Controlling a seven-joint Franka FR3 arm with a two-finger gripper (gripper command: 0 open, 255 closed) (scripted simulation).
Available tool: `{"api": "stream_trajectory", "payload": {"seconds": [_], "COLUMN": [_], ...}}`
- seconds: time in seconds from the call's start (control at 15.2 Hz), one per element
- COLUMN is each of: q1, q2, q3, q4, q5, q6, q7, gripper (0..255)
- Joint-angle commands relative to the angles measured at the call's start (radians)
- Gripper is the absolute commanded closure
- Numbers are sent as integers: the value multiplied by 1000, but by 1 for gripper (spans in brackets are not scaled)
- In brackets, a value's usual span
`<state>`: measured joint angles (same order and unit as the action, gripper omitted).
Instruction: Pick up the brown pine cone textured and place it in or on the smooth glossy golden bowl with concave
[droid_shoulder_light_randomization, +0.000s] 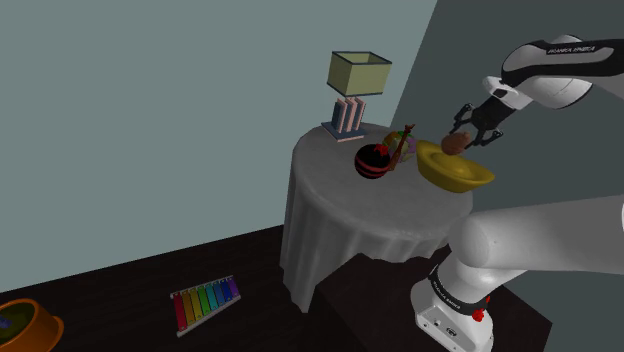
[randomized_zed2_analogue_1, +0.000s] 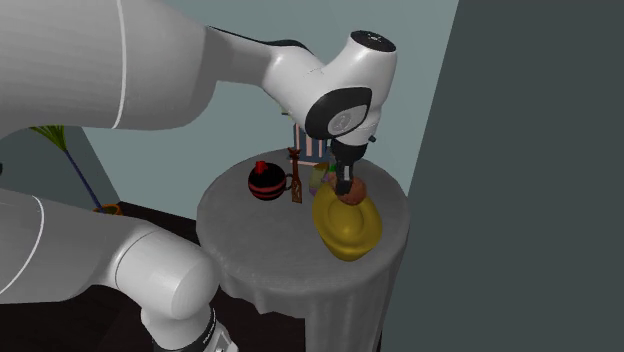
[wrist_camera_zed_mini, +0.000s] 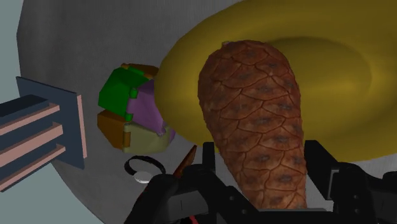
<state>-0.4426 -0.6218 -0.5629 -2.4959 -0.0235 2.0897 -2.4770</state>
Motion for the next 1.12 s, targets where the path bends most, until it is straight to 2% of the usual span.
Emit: {"api": "stream_trajectory", "payload": {"seconds": [0.0, 0.33, 0.79, 0.86, 1.06], "q1": [-5, -7, -10, -10, -11], "q2": [20, 47, 48, 49, 45], "q3": [-16, -31, -29, -30, -29], "q4": [-34, -79, -79, -79, -84], "q5": [-10, -2, 0, 0, -1], "q6": [18, 86, 86, 87, 88], "q7": [-14, -38, -40, -41, -40], "gripper": [255, 255, 255, 0, 0]}}
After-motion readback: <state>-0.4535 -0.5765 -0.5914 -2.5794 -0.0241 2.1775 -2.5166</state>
